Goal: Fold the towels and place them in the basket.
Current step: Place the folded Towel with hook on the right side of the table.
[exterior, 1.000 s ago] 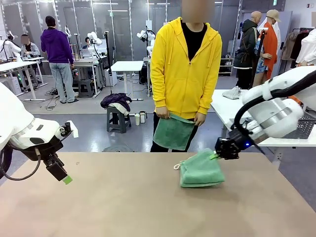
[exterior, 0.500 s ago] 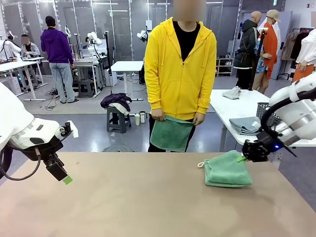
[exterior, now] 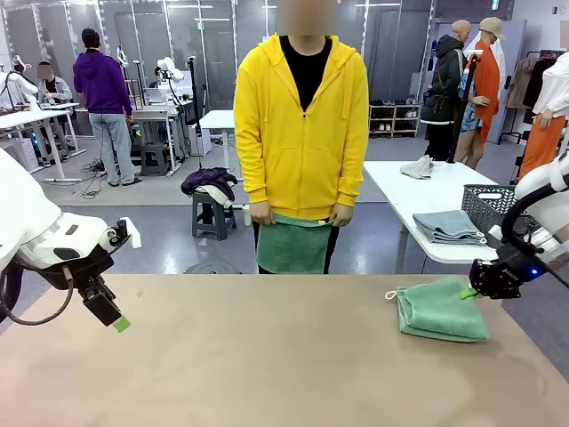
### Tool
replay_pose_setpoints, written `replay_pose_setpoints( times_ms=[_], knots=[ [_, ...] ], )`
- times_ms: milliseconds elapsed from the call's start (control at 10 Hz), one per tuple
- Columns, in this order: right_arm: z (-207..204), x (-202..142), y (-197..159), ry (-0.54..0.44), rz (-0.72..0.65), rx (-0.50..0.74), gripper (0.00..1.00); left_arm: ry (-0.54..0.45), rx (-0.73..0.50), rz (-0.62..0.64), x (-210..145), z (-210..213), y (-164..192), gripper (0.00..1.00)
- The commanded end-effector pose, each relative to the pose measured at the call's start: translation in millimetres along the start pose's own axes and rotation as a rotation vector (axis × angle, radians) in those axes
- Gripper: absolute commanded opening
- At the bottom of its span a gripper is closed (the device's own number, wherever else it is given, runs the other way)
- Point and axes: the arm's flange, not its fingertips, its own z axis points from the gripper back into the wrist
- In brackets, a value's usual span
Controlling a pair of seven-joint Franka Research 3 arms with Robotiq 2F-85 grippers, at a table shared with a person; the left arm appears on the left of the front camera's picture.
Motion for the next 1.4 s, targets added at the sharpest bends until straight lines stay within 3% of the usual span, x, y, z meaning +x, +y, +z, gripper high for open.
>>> replay_pose_setpoints(
  times_ms=[0,100,200,300,400,500,600,700,800,900,1000,1100,1300],
  knots=[
    [-1,6,0,-0.008,-0.015,-0.028,0.05,0.01,0.007,0.013,2,0,-2,1.0],
    [-2,7,-1,-0.007,-0.019,-0.039,0.14,0.01,0.007,0.013,2,0,-2,1.0],
    [-3,8,0,-0.004,-0.02,-0.06,0.35,0.01,0.007,0.013,2,0,-2,1.0],
    [-3,7,2,-0.004,-0.017,-0.074,0.44,0.01,0.007,0.013,2,0,-2,1.0],
    [0,5,7,-0.012,-0.007,-0.086,0.65,0.01,0.007,0.013,2,0,-2,1.0],
    [8,3,13,-0.037,0.003,-0.102,0.74,0.01,0.007,0.013,2,0,-2,1.0],
    [19,-5,29,-0.067,0.045,-0.104,0.59,0.01,0.007,0.013,2,0,-2,1.0],
    [28,-12,47,-0.089,0.08,-0.144,1.0,0.01,0.007,0.013,2,0,-2,1.0],
    [33,-16,62,-0.095,0.105,-0.166,0.89,0.01,0.007,0.013,2,0,-2,1.0],
    [35,-17,74,-0.102,0.123,-0.196,1.0,0.01,0.007,0.013,2,0,-2,1.0],
    [35,-20,84,-0.103,0.143,-0.209,0.89,0.01,0.007,0.013,2,0,-2,1.0],
    [34,-22,91,-0.103,0.155,-0.226,1.0,0.01,0.007,0.013,2,0,-2,1.0],
    [29,-22,104,-0.124,0.187,-0.214,1.0,0.01,0.007,0.013,2,0,-2,1.0]
  ],
)
